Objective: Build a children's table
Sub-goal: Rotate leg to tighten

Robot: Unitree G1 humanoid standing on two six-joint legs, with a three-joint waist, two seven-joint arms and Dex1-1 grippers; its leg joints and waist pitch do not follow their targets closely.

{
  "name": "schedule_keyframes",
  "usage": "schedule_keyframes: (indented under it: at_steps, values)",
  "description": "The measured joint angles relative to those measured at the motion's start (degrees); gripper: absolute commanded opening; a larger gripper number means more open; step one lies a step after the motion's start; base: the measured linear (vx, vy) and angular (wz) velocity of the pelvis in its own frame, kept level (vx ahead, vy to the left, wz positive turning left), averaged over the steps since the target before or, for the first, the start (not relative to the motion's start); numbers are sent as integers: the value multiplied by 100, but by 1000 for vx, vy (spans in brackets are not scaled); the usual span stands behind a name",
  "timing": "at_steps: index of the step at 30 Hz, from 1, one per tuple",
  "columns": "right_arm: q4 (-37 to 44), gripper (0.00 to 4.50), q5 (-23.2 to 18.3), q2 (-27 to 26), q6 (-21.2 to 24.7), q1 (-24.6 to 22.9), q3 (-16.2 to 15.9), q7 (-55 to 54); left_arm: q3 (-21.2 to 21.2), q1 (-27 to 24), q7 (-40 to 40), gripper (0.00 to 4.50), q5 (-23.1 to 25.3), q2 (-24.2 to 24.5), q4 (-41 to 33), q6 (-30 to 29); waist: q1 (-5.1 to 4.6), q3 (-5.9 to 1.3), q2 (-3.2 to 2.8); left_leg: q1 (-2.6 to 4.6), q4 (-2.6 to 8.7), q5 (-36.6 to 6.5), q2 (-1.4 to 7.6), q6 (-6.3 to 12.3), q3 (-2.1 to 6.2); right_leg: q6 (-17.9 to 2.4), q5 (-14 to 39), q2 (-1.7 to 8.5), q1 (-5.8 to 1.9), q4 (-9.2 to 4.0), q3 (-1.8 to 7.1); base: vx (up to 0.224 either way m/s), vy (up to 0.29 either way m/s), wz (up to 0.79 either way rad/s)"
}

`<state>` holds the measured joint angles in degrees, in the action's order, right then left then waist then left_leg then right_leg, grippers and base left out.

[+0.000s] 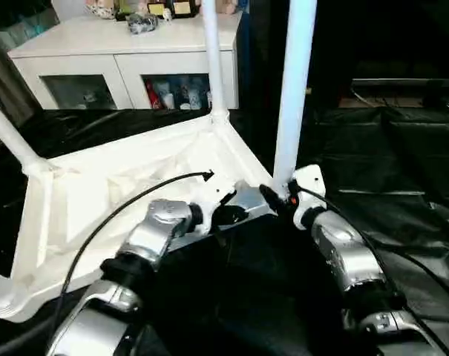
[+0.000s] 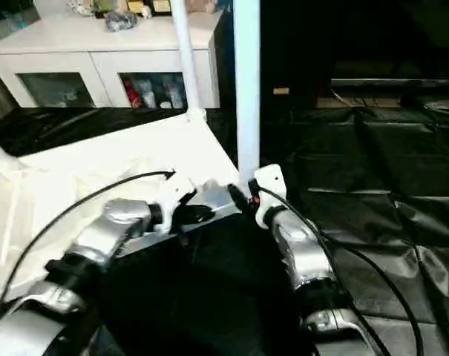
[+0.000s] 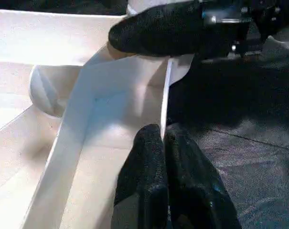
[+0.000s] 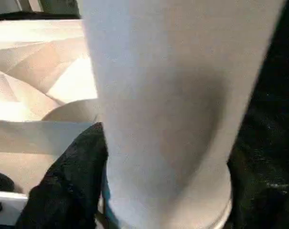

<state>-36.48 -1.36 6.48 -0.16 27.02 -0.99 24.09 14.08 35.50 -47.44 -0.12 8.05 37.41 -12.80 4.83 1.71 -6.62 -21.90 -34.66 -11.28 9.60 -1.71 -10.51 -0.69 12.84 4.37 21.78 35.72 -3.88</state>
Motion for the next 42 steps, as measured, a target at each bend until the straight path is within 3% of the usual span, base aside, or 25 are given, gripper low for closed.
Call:
schedule_keyframes:
  at_steps: [3, 10, 14, 21, 26, 30, 37, 42]
  values:
    - [5, 397, -3, 188, -38, 1, -7, 449, 61, 0, -47, 0, 2, 42, -73, 2, 3, 5, 17, -11, 0, 6, -6, 10, -2, 3, -3, 5, 2, -10, 2, 0, 0, 0]
    - [343, 397, -280, 925, -126, -120, -401, 2267, 169, -273, -1009, 0, -128, 658, -662, 31, -4, 14, 63, -52, 16, 14, 6, 56, -5, 22, 10, -3, 42, -28, -11, 8, 0, 0]
    - [475, 397, -432, 1181, -270, -171, -545, 3153, 243, -449, -1617, 0, -274, 1055, -1021, 22, 23, 9, 80, -138, -15, 15, 17, 57, -5, 14, 15, -5, 136, 28, -16, 0, 0, 0]
    - [476, 397, -638, 1403, -398, -171, -675, 4088, 278, -633, -2300, 0, -429, 1461, -1280, 0, 43, 49, 139, -134, -57, 21, 24, 60, -17, 6, 1, -1, 124, 44, -8, 0, 0, 0]
    - [476, 372, -776, 1445, -399, -172, -684, 4352, 266, -652, -2430, 0, -494, 1571, -1361, -80, 17, 66, 168, -124, -59, 21, 25, 60, -41, -4, -9, 2, 125, 44, 6, 0, 0, 0]
    - [476, 322, -820, 1452, -390, -172, -690, 4533, 266, -655, -2501, 0, -529, 1605, -1366, -91, 27, 66, 168, -126, -59, 21, 30, 62, -43, -3, -9, 1, 129, 45, 1, 0, 0, 0]
    - [497, 279, -954, 1464, -315, -241, -684, 4601, 266, -676, -2487, 0, -545, 1589, -1371, -99, 37, 66, 169, -127, -63, 21, 30, 62, -44, -3, -9, 1, 127, 46, 2, 0, 0, 0]
    - [347, 272, -817, 1232, -390, -304, -423, 3730, 217, -602, -1735, 0, -375, 1123, -1128, 70, 32, 62, 175, -120, -73, 24, 31, 65, -45, -3, -14, 2, 118, 51, 3, 0, 0, 0]
